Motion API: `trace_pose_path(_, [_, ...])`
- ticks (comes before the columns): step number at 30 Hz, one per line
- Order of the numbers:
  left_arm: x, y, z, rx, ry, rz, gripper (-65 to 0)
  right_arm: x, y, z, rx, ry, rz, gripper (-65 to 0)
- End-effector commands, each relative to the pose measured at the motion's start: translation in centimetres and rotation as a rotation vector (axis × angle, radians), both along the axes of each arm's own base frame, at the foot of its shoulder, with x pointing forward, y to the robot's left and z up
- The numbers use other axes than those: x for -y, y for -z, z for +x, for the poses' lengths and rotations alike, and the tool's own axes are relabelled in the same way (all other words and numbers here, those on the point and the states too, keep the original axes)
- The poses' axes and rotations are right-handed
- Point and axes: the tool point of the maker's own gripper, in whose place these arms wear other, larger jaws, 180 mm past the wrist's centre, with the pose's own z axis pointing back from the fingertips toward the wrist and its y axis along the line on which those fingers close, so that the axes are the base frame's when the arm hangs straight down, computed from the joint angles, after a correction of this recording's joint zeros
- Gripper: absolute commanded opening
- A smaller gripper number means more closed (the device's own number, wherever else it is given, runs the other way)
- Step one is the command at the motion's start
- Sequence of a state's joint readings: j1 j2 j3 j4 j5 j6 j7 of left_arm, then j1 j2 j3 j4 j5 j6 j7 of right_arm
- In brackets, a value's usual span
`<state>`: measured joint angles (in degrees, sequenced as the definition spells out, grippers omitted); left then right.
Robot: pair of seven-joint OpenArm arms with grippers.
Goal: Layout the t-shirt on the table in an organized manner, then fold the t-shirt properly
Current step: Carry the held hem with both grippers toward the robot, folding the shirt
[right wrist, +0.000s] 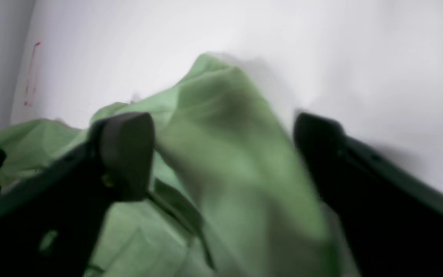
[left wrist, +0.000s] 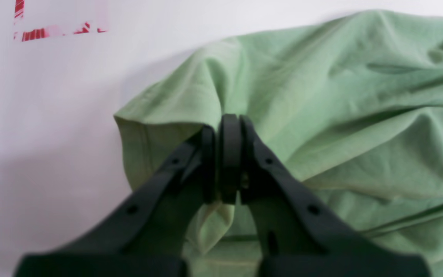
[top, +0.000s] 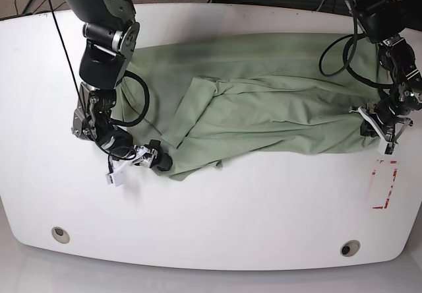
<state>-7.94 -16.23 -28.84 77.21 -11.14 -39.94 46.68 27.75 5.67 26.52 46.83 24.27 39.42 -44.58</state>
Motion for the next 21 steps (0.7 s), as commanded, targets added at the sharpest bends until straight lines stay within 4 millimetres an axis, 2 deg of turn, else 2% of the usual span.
trace_pose_path(1, [-0.5,-2.0,1.3,0.066,0.002,0.012,-65.0,0.1,-2.3,1.7,0.073,0.013,0.016,-22.4])
trace_pose_path(4, [-0.5,-2.0,1.3,0.066,0.002,0.012,-65.0,-0.2,-3.0,2.4,0.092,0.014,0.025,-35.5])
trace_pose_path(7, [-0.5,-1.9,1.2,0.063,0.002,0.012,-65.0,-0.7,-3.3,2.7,0.100,0.011,0.034,-44.7])
trace_pose_path(14, [-0.5,-1.9,1.2,0.063,0.003,0.012,-65.0,-0.9,-4.3,3.4,0.122,0.008,0.033,-48.7])
trace_pose_path(21, [-0.5,-2.0,1.3,0.064,0.003,0.012,-65.0,-0.2,-4.3,3.2,0.107,-0.009,0.005,-61.8])
